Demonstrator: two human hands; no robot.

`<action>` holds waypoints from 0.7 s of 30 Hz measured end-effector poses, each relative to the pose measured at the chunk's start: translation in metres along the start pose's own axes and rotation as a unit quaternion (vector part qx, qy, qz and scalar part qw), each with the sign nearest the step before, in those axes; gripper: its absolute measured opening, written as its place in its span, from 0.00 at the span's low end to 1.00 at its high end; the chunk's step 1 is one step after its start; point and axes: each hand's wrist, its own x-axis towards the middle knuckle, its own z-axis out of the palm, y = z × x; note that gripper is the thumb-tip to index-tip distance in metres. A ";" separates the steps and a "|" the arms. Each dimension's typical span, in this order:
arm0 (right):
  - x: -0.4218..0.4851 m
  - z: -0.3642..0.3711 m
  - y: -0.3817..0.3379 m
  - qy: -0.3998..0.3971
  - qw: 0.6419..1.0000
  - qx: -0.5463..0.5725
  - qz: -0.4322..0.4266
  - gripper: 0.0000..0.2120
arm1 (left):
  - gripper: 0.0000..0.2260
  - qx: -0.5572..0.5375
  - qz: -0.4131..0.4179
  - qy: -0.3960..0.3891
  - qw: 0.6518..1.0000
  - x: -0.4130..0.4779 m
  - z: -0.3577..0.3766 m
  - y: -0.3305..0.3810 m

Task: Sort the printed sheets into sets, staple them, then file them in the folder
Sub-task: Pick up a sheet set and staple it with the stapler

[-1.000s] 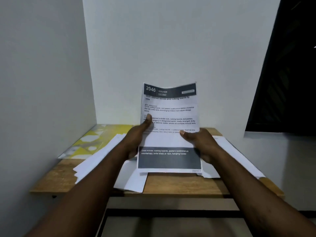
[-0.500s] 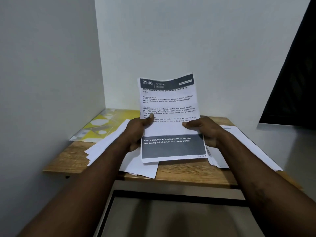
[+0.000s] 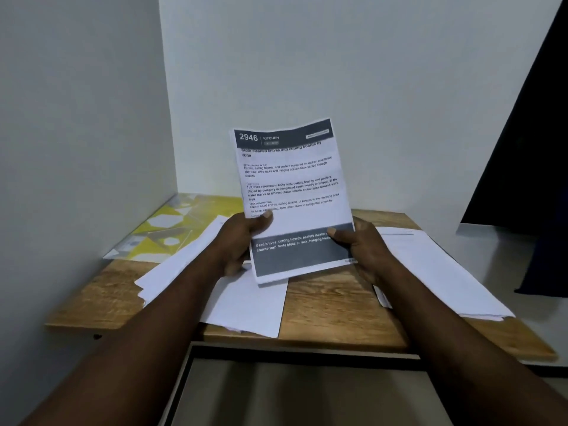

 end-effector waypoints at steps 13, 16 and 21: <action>0.001 0.004 0.024 -0.027 0.998 0.065 0.000 0.14 | 0.13 -0.028 0.072 0.016 0.997 0.003 -0.004 -0.019; 0.002 0.004 0.024 -0.016 0.997 0.074 0.001 0.14 | 0.13 -0.037 0.074 0.007 0.997 0.002 -0.001 -0.020; -0.002 0.005 0.023 -0.019 0.997 0.075 0.000 0.13 | 0.14 -0.066 0.057 0.009 0.996 -0.001 -0.001 -0.018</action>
